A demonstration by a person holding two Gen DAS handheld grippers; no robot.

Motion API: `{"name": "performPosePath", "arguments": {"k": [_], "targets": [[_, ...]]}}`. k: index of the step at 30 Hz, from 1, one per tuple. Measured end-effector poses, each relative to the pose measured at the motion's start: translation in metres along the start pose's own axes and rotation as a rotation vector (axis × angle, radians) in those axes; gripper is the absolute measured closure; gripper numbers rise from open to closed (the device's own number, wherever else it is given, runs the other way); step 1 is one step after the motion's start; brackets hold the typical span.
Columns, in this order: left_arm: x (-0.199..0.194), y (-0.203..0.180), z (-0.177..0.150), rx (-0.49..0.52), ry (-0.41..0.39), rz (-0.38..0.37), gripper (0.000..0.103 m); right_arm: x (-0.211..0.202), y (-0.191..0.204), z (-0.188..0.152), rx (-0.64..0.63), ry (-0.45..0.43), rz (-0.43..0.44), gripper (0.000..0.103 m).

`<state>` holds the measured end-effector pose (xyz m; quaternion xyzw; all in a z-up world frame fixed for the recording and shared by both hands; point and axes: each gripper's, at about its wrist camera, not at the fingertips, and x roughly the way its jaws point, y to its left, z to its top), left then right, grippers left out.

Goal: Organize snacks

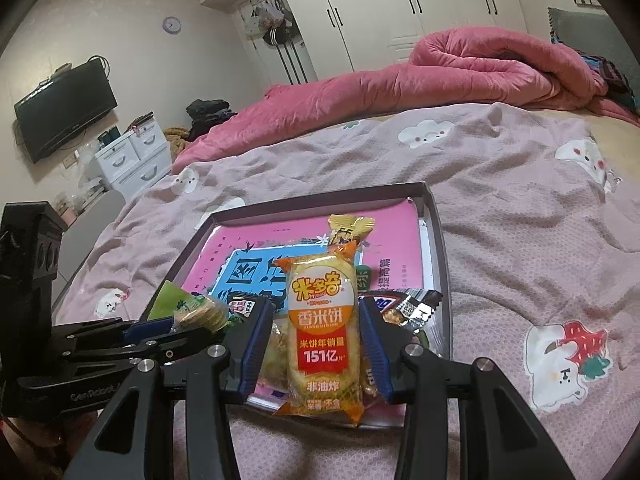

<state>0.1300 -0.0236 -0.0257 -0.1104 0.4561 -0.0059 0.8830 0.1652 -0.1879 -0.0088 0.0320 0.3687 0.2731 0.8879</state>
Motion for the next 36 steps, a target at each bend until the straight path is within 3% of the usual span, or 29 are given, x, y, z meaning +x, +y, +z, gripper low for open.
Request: {"name": "performPosePath", "arguments": {"k": [16,18,22,26,36], "targets": [[-0.004,0.008,-0.003,-0.011,0.001,-0.005,0.062,0.002,0.001,-0.007,-0.002,0.028,0.002,0.058],[-0.003,0.01,-0.003,-0.016,0.002,0.001,0.053,0.003,0.001,-0.007,-0.003,0.029,0.002,0.058],[-0.003,0.014,-0.002,-0.038,0.004,-0.007,0.051,0.003,0.001,-0.007,-0.004,0.029,0.001,0.058],[-0.004,0.014,-0.002,-0.034,0.001,0.0,0.041,0.002,0.002,-0.007,-0.005,0.022,0.003,0.058],[-0.011,0.012,0.0,-0.029,-0.009,0.002,0.036,-0.004,0.005,-0.005,-0.019,-0.001,-0.009,0.052]]}}
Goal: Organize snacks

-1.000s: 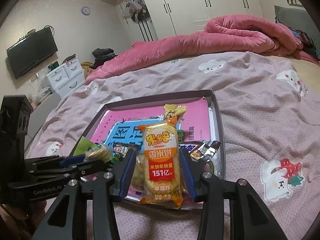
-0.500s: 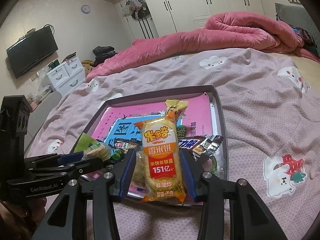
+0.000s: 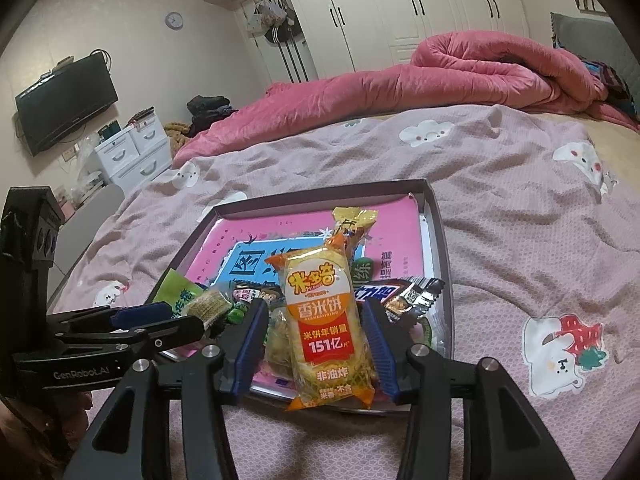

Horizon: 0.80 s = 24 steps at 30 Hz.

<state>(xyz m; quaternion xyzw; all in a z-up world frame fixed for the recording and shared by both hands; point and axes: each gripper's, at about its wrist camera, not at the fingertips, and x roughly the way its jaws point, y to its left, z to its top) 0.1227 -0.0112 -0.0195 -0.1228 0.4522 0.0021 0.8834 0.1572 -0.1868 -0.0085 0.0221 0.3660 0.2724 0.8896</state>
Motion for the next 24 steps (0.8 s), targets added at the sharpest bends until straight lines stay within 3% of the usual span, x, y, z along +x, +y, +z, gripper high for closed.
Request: {"name": "performPosePath", "arguments": {"k": [6,16,24], "targets": [[-0.007,-0.003,0.002,0.003,-0.012,-0.001,0.03,-0.008,0.002,0.003,-0.012,-0.026,-0.027,0.046],[-0.025,-0.006,0.002,0.026,-0.038,-0.005,0.024,-0.032,0.017,0.005,-0.053,-0.093,-0.11,0.024],[-0.039,-0.001,-0.003,0.011,-0.052,0.007,0.022,-0.05,0.032,0.0,-0.075,-0.118,-0.153,0.017]]}}
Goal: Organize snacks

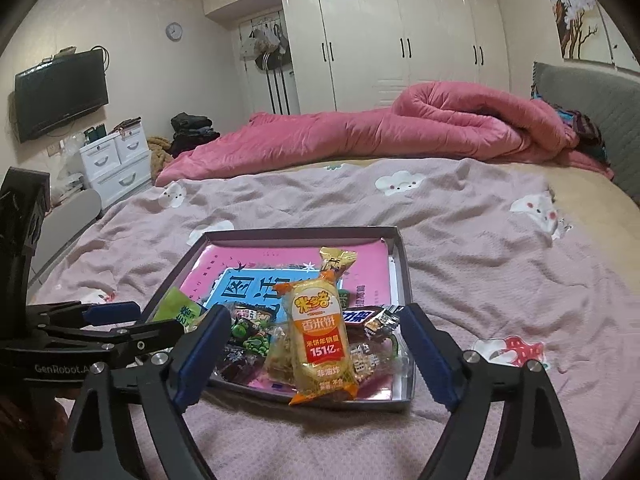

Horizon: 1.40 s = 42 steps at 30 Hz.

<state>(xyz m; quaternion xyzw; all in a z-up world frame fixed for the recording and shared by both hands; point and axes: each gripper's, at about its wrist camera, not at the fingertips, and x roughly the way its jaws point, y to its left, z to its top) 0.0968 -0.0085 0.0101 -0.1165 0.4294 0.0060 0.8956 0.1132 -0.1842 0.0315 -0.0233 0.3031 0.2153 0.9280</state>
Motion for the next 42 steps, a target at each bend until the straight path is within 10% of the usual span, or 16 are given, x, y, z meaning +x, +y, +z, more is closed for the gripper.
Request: {"name": "performPosePath", "arguments": {"k": [42], "targets": [[-0.044,0.025,-0.066,-0.079,0.024,0.05,0.021,-0.031,0.046,-0.059,-0.021,0.252,-0.112,0.015]]}}
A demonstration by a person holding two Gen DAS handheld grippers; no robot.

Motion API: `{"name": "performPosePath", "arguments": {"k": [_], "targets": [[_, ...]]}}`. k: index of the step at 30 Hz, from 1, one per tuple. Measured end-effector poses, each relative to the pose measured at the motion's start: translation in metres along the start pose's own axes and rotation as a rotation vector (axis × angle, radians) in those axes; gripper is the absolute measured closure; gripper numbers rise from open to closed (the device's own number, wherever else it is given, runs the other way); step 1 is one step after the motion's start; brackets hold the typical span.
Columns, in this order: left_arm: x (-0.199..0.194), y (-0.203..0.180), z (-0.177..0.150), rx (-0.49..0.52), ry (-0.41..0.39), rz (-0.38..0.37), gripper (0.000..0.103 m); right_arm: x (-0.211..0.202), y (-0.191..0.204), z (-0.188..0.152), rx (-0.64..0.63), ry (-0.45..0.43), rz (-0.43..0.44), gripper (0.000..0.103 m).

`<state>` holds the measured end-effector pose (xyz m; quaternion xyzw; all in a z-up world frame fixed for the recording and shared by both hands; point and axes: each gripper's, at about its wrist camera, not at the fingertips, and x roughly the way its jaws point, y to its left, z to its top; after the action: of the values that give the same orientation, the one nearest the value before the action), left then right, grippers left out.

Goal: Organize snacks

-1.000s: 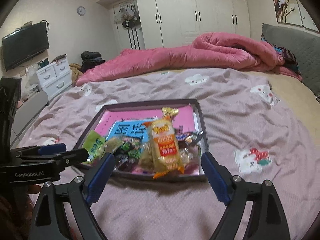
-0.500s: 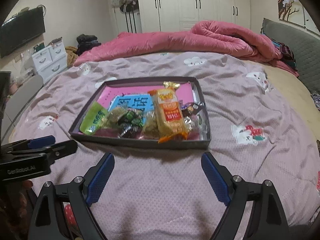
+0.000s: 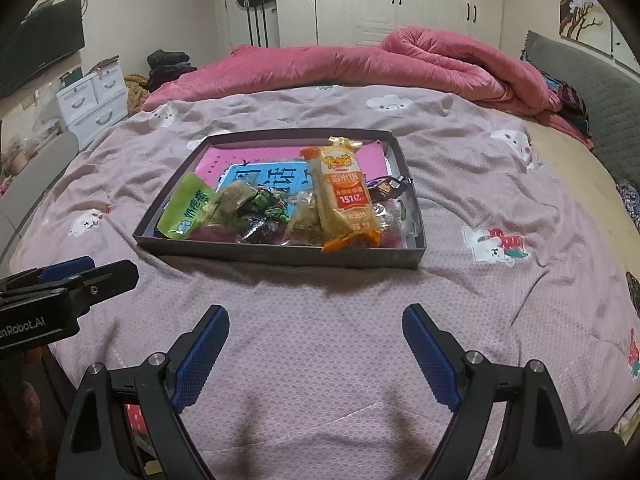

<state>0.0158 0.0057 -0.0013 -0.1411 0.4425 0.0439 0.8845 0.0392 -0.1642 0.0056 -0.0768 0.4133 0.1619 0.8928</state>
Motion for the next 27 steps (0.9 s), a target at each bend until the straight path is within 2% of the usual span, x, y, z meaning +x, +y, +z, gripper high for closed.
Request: {"name": "performPosePath", "arguments": {"k": [10,27], "targets": [[-0.0021,-0.002,-0.0014,0.009,-0.005,0.004,0.021,0.0001,0.0,0.0006,0.002,0.003,0.0,0.015],[-0.0061,-0.002,0.0,0.026,-0.019,0.011,0.021,-0.0062,-0.0059,0.0033,0.039,-0.042,0.013,0.014]]}}
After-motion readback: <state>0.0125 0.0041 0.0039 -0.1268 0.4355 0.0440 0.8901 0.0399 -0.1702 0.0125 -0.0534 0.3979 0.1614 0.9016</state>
